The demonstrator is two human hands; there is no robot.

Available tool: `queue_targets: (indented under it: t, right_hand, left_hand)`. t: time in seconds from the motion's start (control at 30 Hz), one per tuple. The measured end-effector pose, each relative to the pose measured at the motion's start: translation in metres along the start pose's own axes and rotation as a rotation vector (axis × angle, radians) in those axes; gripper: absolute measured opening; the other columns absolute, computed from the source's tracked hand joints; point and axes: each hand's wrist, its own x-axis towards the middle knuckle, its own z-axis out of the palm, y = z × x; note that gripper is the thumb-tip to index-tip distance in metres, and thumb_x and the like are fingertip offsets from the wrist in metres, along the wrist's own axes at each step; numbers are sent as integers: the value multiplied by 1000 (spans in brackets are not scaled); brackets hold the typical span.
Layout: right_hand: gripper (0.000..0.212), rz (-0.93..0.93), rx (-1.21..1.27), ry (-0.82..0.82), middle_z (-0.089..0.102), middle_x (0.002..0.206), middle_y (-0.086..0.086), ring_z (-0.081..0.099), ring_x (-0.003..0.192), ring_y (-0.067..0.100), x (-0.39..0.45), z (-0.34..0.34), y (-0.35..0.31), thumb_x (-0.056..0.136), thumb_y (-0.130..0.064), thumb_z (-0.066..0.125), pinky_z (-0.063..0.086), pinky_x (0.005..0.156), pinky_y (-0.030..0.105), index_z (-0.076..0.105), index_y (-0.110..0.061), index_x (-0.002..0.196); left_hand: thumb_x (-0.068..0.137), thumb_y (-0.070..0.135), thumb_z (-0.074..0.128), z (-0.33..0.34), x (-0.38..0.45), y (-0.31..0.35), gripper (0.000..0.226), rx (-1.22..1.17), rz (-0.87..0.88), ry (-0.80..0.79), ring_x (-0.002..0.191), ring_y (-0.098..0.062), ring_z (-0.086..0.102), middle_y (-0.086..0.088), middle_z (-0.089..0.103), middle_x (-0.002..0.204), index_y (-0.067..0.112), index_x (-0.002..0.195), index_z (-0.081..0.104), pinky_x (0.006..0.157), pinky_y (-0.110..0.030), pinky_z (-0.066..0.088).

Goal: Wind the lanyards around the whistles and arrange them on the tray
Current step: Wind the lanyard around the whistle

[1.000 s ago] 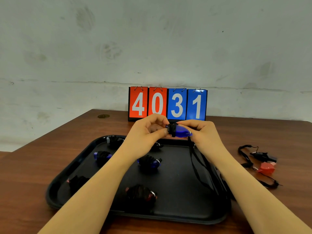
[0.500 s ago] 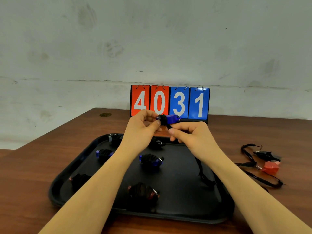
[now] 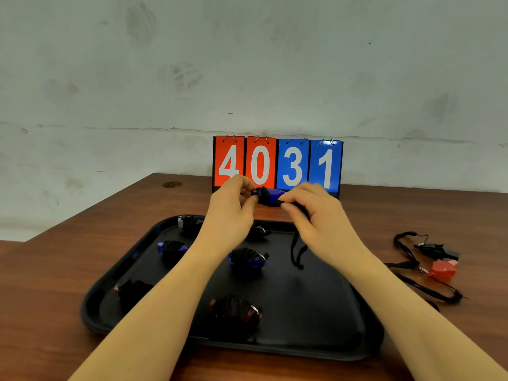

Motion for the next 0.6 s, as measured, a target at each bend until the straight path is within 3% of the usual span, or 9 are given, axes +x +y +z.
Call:
queue_targets:
  t: [0.1,0.23,0.3,0.43,0.6]
  right_hand:
    - [22,-83,-137,75,61,108,5,58,99,15,0,5,4,89,-17,48,41,82,17,65,-7,98]
    - [24,-64,-154,119,67,94,7,64,83,20,0,6,3,88,-17,47,48,74,24,65,-6,100]
    - [22,-39,-100,158,67,91,6,62,82,17,0,6,5,89,-16,50,49,75,22,66,-5,100]
    - [14,64,56,205,62,85,-7,55,77,-3,2,2,7,87,-8,60,43,78,6,70,-9,97]
    - [12,305,296,162,64,80,-15,61,83,2,2,-3,5,84,-13,65,51,77,15,72,-18,91]
  left_hand:
    - [89,5,54,0,0,-1,17,-1,25,-22,70,-5,53,10,52,82,19,99,52,65,-10,44]
    - [89,6,55,-1,-1,2,17,13,86,-71,74,-3,53,11,52,85,20,98,52,68,-2,42]
    - [89,6,55,-1,-2,3,18,18,124,-97,77,-2,52,10,53,88,22,97,51,73,0,40]
    - [89,6,55,-2,-4,4,19,20,167,-145,81,1,52,12,53,90,23,97,52,76,2,39]
    - [89,8,56,-3,-5,4,17,18,194,-194,85,1,54,13,56,91,23,97,55,78,1,39]
